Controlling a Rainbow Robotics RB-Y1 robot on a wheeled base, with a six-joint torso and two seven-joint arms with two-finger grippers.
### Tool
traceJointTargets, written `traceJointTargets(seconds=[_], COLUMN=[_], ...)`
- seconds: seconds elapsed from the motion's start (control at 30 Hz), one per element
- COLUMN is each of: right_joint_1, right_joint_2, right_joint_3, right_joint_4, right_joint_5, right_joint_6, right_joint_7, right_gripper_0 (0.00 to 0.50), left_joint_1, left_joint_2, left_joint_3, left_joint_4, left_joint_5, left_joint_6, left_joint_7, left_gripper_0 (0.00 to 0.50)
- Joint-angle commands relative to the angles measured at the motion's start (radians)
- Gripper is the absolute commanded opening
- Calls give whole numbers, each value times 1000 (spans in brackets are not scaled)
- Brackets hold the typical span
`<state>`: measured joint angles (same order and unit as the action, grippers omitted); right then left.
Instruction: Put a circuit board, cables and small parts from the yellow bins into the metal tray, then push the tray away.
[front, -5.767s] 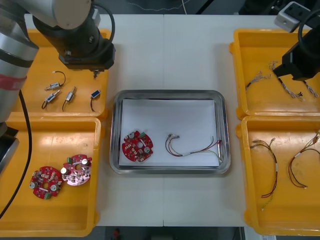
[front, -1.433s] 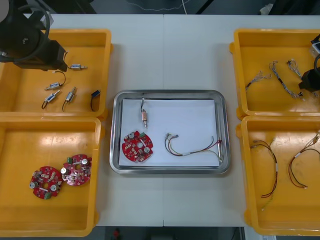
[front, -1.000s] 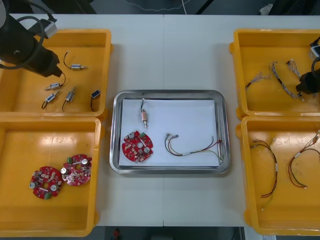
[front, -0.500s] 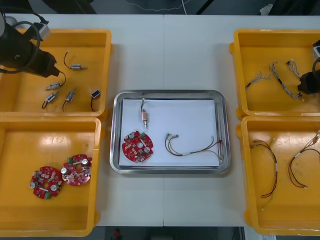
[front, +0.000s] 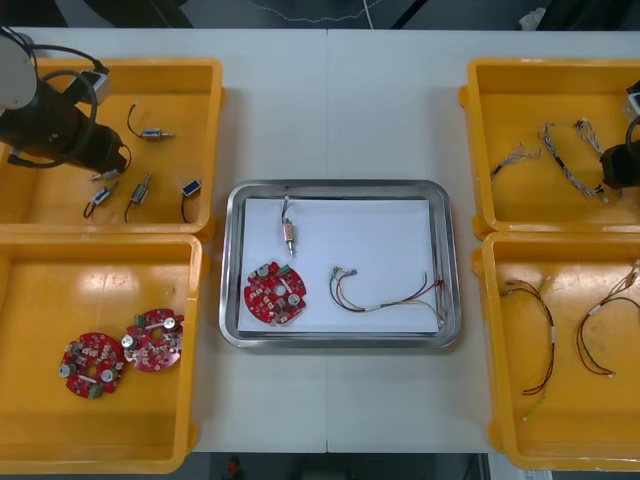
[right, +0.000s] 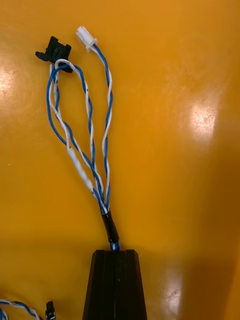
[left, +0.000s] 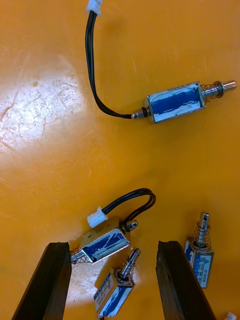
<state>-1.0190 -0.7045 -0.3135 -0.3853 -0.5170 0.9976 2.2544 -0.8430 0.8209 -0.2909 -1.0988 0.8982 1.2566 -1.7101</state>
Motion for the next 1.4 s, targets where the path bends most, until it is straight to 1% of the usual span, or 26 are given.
traceJointTargets(seconds=[0.03, 0.2, 0.47, 0.6, 0.9, 1.07, 1.13, 1.23, 1.33, 1.37, 1.4], right_joint_1=[46, 45, 45, 46, 46, 48, 53, 74, 119, 137, 148], right_joint_2=[-4, -18, -39, -41, -30, -29, -29, -23, -13, -7, -6], right_joint_3=[-12, -13, -18, -18, -25, -33, -35, -33, -33, -33, -32], right_joint_4=[-81, -191, -391, -512, -727, -851, -892, -975, -1069, -1112, -1132], right_joint_5=[14, 31, 57, 68, 61, 23, 5, -14, -29, -34, -37], right_joint_6=[87, 197, 374, 489, 731, 877, 918, 922, 922, 922, 922], right_joint_7=[-41, -55, -68, -72, -79, -87, -87, -92, -98, -99, -101], right_gripper_0=[0, 0, 0, 0, 0, 0, 0, 0, 0, 0, 0], left_joint_1=[-42, -31, 7, 25, 39, 62, 67, 70, 70, 70, 70], left_joint_2=[-8, -17, -20, -20, -9, -3, -2, -2, -2, -2, -2], left_joint_3=[-42, -65, -65, -66, -65, -65, -65, -65, -65, -65, -65], left_joint_4=[10, 31, 33, 33, 33, 33, 33, 33, 33, 33, 33], left_joint_5=[15, 21, 28, 30, 11, 5, 5, 5, 5, 5, 5], left_joint_6=[-36, -72, -105, -125, -132, -161, -172, -175, -177, -180, -181], left_joint_7=[-138, -137, -141, -149, -174, -181, -184, -186, -186, -184, -186], left_gripper_0=[500, 500, 500, 500, 500, 500, 500, 500, 500, 358, 239])
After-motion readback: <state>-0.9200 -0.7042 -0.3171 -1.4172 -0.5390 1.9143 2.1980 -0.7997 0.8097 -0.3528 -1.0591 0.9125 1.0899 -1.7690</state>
